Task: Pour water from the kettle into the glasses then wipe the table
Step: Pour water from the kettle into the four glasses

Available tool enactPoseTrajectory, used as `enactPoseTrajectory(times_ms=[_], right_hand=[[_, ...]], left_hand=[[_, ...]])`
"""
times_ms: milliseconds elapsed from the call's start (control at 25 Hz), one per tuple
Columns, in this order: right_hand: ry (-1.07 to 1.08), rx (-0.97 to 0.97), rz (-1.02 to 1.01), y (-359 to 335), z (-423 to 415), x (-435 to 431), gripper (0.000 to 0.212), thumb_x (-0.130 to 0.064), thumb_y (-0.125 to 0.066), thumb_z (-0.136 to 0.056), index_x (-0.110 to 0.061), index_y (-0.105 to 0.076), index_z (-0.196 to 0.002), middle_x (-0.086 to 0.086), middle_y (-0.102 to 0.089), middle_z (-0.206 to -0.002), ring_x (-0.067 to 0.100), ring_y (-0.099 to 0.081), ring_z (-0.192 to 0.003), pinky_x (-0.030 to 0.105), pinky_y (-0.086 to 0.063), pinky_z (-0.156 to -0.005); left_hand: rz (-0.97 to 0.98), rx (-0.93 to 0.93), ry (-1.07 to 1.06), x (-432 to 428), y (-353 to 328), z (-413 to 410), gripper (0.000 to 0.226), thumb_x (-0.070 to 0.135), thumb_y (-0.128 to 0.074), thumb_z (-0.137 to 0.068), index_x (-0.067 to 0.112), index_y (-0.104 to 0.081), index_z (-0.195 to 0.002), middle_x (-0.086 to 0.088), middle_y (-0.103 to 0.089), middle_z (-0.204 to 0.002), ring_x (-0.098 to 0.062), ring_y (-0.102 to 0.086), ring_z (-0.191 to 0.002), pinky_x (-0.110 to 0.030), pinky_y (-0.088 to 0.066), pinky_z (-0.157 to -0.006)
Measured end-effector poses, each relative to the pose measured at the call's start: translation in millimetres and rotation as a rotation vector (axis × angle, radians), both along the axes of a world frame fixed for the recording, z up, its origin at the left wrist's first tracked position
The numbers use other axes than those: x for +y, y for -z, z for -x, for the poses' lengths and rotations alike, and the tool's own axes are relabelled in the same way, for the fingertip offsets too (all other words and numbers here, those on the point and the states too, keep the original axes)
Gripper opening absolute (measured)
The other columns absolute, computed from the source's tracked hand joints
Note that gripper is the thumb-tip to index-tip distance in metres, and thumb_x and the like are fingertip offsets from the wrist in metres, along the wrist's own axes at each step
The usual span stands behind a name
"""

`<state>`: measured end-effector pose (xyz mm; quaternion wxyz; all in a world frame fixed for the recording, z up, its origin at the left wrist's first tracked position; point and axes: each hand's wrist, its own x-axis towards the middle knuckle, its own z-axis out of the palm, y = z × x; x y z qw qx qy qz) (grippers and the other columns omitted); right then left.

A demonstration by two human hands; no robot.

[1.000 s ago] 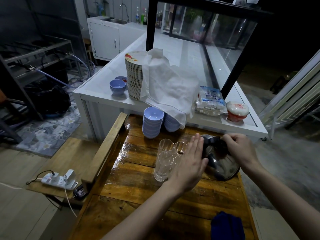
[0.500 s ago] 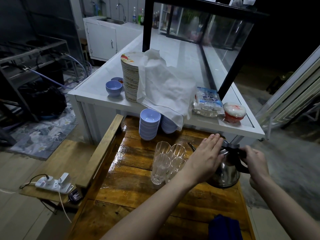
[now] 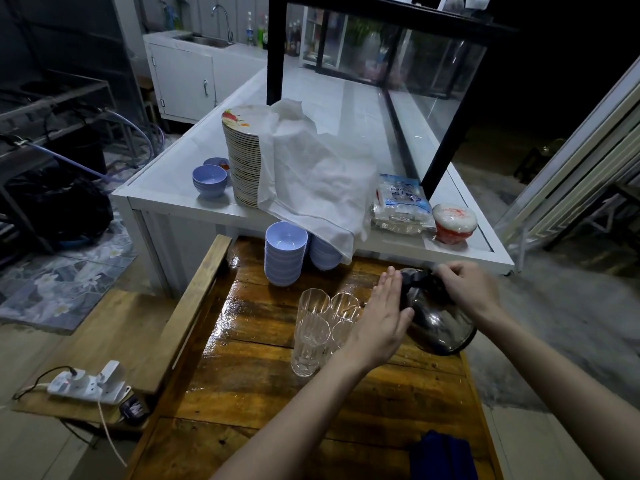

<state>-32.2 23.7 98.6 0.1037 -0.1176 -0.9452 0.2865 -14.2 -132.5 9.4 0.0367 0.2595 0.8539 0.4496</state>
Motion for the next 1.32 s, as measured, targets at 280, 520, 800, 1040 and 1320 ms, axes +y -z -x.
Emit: enactPoseTrajectory(times_ms=[280, 520, 800, 1040, 1320], right_hand=[[-0.156, 0.043, -0.142, -16.4, 13.3, -13.0, 0.029, -0.022, -0.057, -0.092, -0.007, -0.076, -0.076, 0.012, -0.07, -0.071, 0.021, -0.06, -0.062, 0.023, -0.041, -0.052], [-0.184, 0.06, -0.176, -15.3, 17.4, -15.3, 0.029, -0.022, -0.058, -0.088, -0.014, -0.071, -0.063, 0.003, -0.063, -0.057, 0.022, -0.06, -0.058, 0.026, -0.04, -0.05], [-0.206, 0.105, -0.212, -10.8, 19.5, -19.7, 0.032, -0.025, -0.058, -0.089, -0.007, -0.075, -0.068, 0.011, -0.071, -0.064, 0.025, -0.066, -0.062, 0.028, -0.045, -0.054], [-0.265, 0.127, -0.238, -14.6, 23.7, -25.7, 0.031, -0.025, -0.059, -0.09, -0.009, -0.077, -0.069, 0.003, -0.067, -0.058, 0.02, -0.064, -0.054, 0.021, -0.037, -0.047], [-0.301, 0.166, -0.259, -11.6, 29.6, -26.6, 0.035, -0.027, -0.058, -0.09, -0.008, -0.075, -0.066, 0.005, -0.068, -0.056, 0.021, -0.063, -0.051, 0.026, -0.038, -0.063]], left_hand=[[-0.031, 0.005, -0.04, -2.9, 3.7, -0.4, 0.069, 0.034, -0.03, -0.105, 0.013, 0.015, -0.153, -0.001, 0.023, -0.16, -0.008, 0.021, -0.147, -0.021, 0.012, -0.118], [-0.041, 0.009, -0.071, -1.3, 5.5, -1.6, 0.07, 0.037, -0.029, -0.105, 0.015, 0.019, -0.15, 0.004, 0.031, -0.155, -0.005, 0.026, -0.145, -0.021, 0.013, -0.118], [-0.058, 0.01, -0.092, -2.4, 8.6, -5.2, 0.069, 0.039, -0.026, -0.105, 0.019, 0.026, -0.146, 0.007, 0.037, -0.152, -0.002, 0.03, -0.142, -0.019, 0.015, -0.117], [-0.092, 0.012, -0.105, -6.0, 6.8, -6.6, 0.069, 0.04, -0.025, -0.104, 0.018, 0.024, -0.148, 0.007, 0.036, -0.152, -0.001, 0.03, -0.142, -0.018, 0.015, -0.116], [-0.124, 0.01, -0.115, -8.5, 8.4, -7.5, 0.071, 0.04, -0.026, -0.104, 0.017, 0.024, -0.149, 0.007, 0.037, -0.153, -0.001, 0.029, -0.143, -0.02, 0.014, -0.117]])
